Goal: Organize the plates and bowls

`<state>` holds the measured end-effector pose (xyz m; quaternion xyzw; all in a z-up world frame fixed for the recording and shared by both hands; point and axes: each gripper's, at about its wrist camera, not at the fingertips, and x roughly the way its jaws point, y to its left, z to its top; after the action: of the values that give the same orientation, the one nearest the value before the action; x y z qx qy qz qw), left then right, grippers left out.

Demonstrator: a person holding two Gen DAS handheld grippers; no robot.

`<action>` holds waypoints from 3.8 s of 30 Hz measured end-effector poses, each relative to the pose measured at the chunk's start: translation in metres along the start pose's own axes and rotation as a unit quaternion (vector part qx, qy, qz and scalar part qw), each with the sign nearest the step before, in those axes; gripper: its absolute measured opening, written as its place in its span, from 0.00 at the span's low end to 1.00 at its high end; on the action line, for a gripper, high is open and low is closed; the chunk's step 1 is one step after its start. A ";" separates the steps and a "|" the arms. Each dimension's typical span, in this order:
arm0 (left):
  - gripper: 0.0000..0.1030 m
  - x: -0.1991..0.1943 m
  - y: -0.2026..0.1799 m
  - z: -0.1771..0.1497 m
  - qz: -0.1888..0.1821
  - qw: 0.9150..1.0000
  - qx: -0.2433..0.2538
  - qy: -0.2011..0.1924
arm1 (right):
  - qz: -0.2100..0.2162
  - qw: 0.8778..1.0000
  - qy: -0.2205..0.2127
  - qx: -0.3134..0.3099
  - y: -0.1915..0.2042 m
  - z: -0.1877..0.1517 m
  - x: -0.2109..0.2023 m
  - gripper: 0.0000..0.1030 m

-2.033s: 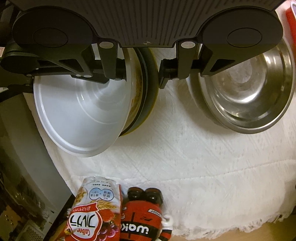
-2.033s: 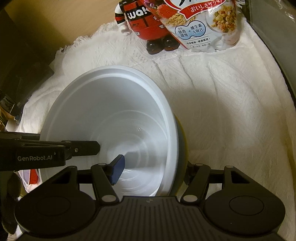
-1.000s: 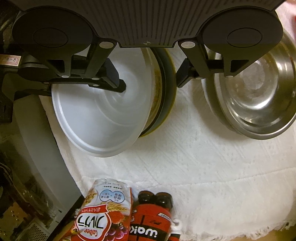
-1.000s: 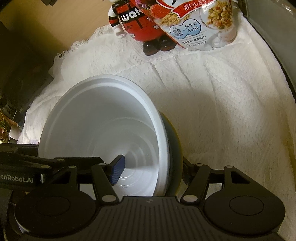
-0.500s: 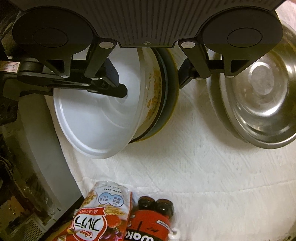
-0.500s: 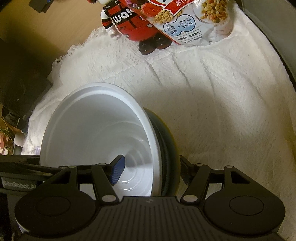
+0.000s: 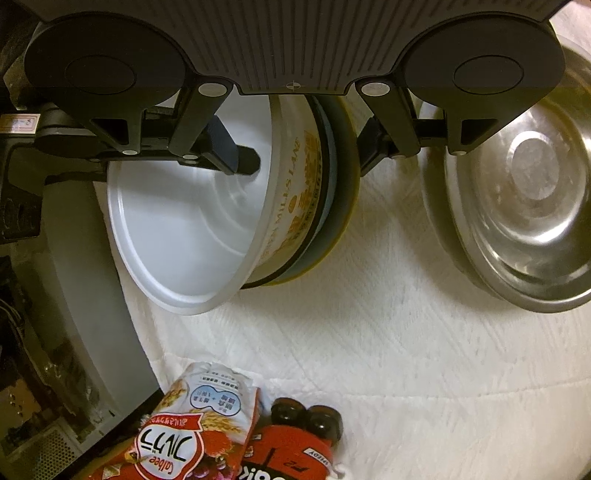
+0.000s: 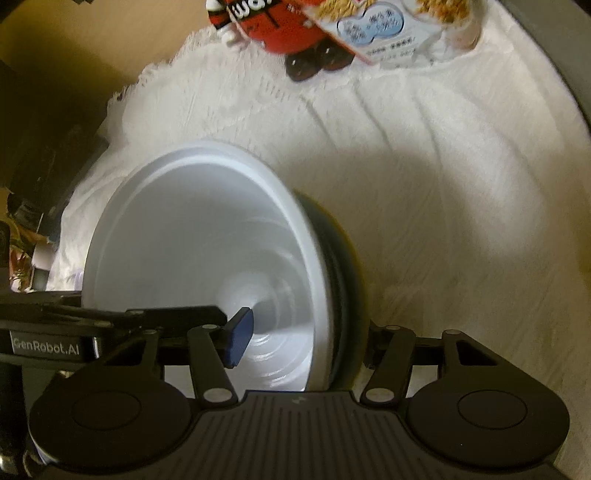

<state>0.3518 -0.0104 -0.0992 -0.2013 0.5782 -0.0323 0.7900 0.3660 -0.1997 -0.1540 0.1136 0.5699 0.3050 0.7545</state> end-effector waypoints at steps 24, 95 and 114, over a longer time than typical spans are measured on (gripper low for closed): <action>0.69 -0.010 -0.006 -0.003 -0.002 1.000 -0.011 0.004 | -0.009 1.000 0.009 0.024 0.006 -0.002 -0.009 0.57; 0.34 -0.140 0.165 -0.008 0.044 0.994 -0.062 -0.077 | -0.141 0.976 -0.087 -0.143 0.204 0.028 0.036 0.56; 0.29 -0.157 0.174 -0.014 0.058 0.989 -0.070 -0.114 | -0.132 0.979 -0.092 -0.121 0.200 0.006 0.024 0.52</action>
<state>0.2553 0.1896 -0.0227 -0.2246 0.4956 0.0778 0.8354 0.3092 -0.0270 -0.0677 -0.0275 0.4667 0.2577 0.8456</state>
